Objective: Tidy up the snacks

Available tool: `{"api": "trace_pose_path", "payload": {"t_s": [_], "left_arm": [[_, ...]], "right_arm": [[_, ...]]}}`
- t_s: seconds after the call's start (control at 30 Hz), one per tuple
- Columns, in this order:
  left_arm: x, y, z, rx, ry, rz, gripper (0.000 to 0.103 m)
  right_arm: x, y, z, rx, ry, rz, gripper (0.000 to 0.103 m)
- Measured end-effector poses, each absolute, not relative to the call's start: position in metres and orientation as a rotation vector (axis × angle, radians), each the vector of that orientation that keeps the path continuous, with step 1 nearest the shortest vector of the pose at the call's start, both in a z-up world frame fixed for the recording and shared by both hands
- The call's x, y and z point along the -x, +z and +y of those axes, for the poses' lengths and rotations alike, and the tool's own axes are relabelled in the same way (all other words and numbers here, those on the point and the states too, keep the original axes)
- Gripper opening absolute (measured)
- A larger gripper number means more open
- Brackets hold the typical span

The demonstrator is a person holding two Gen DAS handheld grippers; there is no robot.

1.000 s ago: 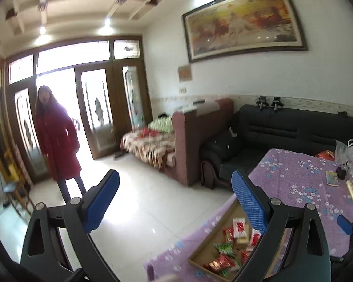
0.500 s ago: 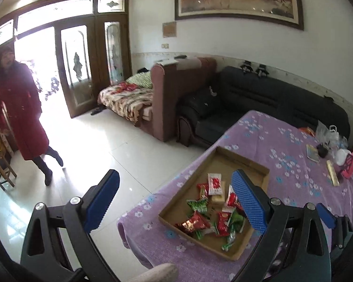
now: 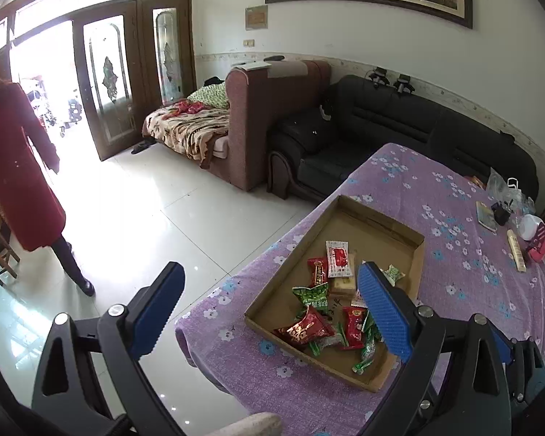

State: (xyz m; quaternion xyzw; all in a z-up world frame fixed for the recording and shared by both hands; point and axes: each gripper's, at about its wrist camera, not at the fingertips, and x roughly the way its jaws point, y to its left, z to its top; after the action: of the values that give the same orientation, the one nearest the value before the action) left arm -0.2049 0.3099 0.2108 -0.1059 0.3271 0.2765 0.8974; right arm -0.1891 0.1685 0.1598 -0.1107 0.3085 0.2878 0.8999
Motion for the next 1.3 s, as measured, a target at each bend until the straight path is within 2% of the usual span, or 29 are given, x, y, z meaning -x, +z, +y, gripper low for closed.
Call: {"api": "trace_pose_path", "payload": {"t_s": [1.3], "left_arm": [[0.183,0.185,0.339,0.201,0.438,0.767,0.096]], "right_arm": [[0.195,0.150,0.213,0.254,0.558,0.677,0.087]]}}
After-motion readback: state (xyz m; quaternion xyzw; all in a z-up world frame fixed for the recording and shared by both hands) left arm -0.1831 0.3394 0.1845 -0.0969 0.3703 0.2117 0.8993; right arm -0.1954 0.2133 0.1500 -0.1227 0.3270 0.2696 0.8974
